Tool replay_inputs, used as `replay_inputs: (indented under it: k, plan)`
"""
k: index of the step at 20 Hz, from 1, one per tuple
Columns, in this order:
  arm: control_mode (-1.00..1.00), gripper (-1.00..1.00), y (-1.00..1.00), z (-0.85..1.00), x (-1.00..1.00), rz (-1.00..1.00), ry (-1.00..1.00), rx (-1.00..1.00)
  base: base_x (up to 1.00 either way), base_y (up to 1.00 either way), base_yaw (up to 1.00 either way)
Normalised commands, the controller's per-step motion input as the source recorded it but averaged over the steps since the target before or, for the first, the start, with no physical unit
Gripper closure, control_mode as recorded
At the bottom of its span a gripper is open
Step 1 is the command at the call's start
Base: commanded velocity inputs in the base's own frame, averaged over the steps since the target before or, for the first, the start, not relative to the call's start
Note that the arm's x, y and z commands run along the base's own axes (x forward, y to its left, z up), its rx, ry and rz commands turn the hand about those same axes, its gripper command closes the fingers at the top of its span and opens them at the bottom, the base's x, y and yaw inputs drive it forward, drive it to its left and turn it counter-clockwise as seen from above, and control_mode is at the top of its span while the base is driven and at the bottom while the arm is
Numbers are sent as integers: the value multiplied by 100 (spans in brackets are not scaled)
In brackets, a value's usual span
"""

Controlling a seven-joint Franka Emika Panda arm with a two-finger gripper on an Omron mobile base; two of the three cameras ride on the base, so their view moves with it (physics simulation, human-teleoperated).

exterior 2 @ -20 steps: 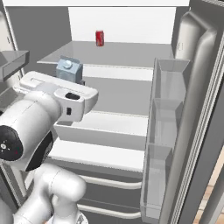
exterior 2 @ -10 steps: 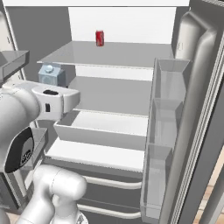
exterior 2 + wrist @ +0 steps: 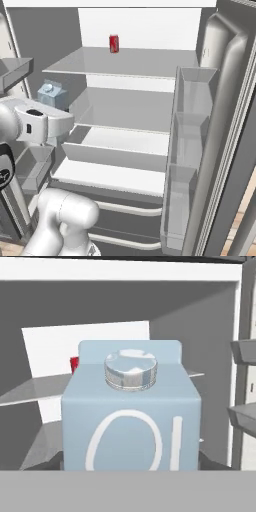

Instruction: Take out the milk from the fridge and place it on the tray on the counter. Then take the sugar cube near the tray and place it in the tray.

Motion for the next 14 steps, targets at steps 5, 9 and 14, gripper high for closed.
replay_inputs:
  k: [5, 9, 14]
  plan:
    - [100, 100, 8, -13, -6, 1, 15, 4, -21, 10, 0]
    - [100, 100, 0, 0, 0, 0, 0, 0, -97, 16, 0]
    - [100, 100, 0, 0, 0, 0, 0, 0, -100, 21, 0]
